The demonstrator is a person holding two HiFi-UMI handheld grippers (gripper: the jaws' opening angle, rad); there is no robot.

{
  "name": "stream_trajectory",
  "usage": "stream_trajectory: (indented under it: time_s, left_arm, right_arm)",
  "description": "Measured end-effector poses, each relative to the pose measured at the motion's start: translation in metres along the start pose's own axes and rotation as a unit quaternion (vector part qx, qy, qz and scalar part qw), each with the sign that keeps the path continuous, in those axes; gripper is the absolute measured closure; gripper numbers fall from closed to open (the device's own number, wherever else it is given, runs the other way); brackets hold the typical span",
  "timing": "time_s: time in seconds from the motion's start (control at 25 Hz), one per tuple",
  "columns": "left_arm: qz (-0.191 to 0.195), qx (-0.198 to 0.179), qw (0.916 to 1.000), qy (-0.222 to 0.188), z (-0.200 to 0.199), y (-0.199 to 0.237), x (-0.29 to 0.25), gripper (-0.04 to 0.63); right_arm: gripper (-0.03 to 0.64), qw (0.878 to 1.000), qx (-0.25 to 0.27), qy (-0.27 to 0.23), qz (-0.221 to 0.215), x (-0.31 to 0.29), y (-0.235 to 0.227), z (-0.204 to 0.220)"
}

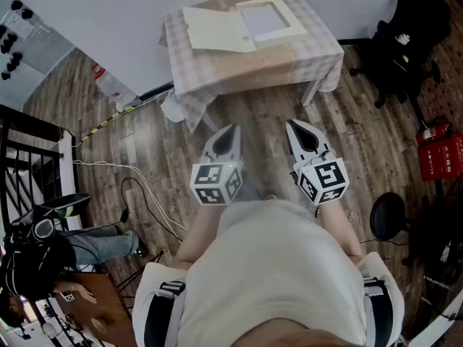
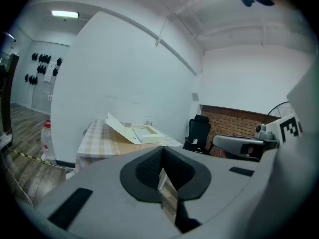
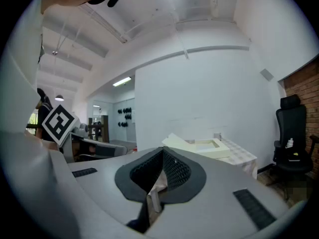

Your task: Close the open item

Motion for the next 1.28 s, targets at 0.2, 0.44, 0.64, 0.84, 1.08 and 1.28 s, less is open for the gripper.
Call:
stream_trajectory:
  time_s: [0.2,0.44,0.64,0.84,1.08,1.28]
  left_arm:
    - [-0.001,-0.001,1.0,0.004,0.004,-0.003,0.003,0.592]
    - [-0.001,0.003,0.9999,0.012,0.011,-0.003,0.006,0.592]
    - [0.001,-0.005,0.9999,0.01,0.009,-0.009,0.007,0.592]
    - [-0.005,-0.007,0.9999,0.005,0.012,-0.008,0.01,0.592]
    - [-0.022,0.009,0.9996,0.015,0.015,0.002,0.001,0.592]
    - [-0.031,0.013,0.9992,0.023,0.013,0.006,-0.021,0.592]
  right_arm:
    - [0.617,1.0,0.003,0.0,-0.004,0.005,0.002,0.001]
    - [0.617,1.0,0.003,0.002,0.01,0.012,0.002,0.003]
    - [0.617,1.0,0.008,0.001,0.015,0.022,0.001,0.002]
    - [0.617,1.0,0.007,-0.001,0.007,0.022,0.001,0.003]
    - [0.617,1.0,-0.017,0.003,-0.01,0.012,-0.004,0.009]
    - [0.617,0.999,-0.03,0.003,-0.009,0.001,-0.015,0.013]
Point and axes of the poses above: the fingertips, and each gripper's own axes: x backward along the fingers, y to its left, z out of its underside, the point moved 10 cm from there along x, backward along the fingers, and after that the axes turned 12 degrees about x, right-handed, at the moved point
